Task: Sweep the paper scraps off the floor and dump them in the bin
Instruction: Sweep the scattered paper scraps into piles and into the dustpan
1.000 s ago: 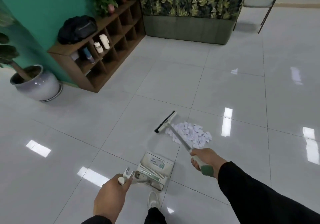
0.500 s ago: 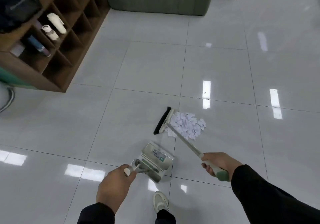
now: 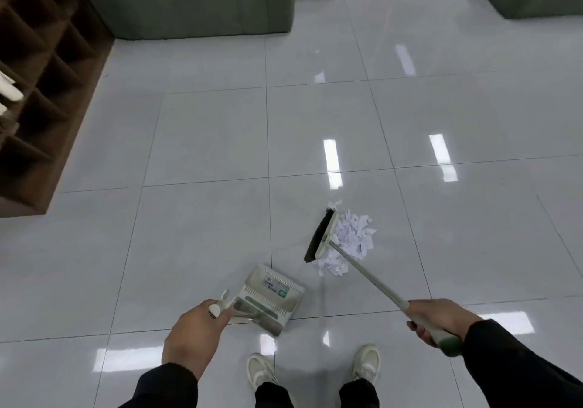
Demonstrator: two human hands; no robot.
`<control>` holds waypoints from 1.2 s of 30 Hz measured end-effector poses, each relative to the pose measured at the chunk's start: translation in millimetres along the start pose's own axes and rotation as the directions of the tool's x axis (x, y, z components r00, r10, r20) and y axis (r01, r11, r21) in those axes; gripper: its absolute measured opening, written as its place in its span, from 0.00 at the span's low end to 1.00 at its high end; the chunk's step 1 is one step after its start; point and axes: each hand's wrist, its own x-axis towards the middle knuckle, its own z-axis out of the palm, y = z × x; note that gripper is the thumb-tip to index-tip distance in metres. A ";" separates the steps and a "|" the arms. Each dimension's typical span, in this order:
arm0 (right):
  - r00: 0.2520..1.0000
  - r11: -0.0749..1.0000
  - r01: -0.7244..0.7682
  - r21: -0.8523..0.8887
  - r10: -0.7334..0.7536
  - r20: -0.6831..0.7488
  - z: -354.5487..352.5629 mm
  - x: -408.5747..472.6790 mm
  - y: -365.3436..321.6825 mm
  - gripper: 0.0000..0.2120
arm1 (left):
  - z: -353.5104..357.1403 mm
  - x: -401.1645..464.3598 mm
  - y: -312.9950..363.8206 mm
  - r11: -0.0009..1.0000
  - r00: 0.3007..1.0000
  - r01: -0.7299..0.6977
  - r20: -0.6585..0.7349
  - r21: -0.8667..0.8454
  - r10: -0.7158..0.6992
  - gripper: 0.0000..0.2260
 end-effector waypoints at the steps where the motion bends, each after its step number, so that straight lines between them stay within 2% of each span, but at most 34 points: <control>1: 1.000 1.000 0.006 0.008 -0.006 -0.009 -21.2 -4.2 6.1 0.12 | 7.1 -4.8 11.1 1.000 1.000 0.003 0.000 0.002 -0.003 0.15; 6: 0.998 0.999 0.053 0.010 -0.053 -0.016 -109.7 -17.1 31.9 0.05 | 40.4 -26.5 63.9 0.998 0.999 -0.049 -0.004 0.025 0.049 0.12; 12: 0.984 0.986 0.163 -0.043 -0.160 0.074 -171.7 -35.9 48.7 0.09 | 85.2 -48.7 100.8 0.987 0.997 -0.076 -0.001 0.144 0.077 0.14; 17: 0.962 0.974 0.222 -0.039 -0.212 0.172 -141.3 -16.6 41.6 0.15 | 104.0 -69.4 111.2 0.988 0.999 -0.045 -0.005 0.149 0.046 0.17; 21: 0.956 0.982 0.180 -0.051 -0.162 0.246 -99.4 3.9 45.2 0.16 | 107.3 -87.4 108.7 0.989 0.999 -0.007 -0.045 0.147 0.013 0.17; 24: 0.962 0.981 0.158 -0.113 -0.127 0.242 -94.3 12.7 55.5 0.13 | 111.6 -93.6 108.6 0.991 0.999 -0.001 -0.049 0.135 0.008 0.18; 29: 0.976 0.975 0.117 -0.188 -0.078 0.204 -133.8 8.3 92.1 0.10 | 125.5 -104.1 96.8 0.983 0.999 -0.009 -0.034 0.186 0.015 0.18; 36: 0.998 0.978 0.054 -0.203 -0.045 0.049 -193.4 -24.0 179.1 0.06 | 152.0 -143.4 58.4 0.982 0.996 -0.087 0.005 0.169 0.087 0.15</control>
